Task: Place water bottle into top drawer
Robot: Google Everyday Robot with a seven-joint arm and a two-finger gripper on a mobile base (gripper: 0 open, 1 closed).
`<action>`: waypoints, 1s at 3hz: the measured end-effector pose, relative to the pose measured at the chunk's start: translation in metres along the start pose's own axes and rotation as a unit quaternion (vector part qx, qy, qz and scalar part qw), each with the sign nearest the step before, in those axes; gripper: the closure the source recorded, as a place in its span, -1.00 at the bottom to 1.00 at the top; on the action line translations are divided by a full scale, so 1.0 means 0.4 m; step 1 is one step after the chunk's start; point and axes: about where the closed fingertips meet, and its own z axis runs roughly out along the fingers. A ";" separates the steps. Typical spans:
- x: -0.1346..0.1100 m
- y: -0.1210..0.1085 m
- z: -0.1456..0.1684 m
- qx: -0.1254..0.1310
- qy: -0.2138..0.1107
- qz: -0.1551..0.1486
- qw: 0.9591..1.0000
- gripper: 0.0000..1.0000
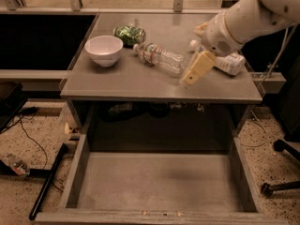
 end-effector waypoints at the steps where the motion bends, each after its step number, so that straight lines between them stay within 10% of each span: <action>1: -0.008 -0.050 0.082 -0.001 -0.028 0.015 0.999 -1.00; 3: -0.004 -0.110 0.193 -0.004 -0.058 0.055 0.997 -1.00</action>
Offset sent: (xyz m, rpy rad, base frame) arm 0.0822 0.0255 -0.0427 0.1867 0.0298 -0.0465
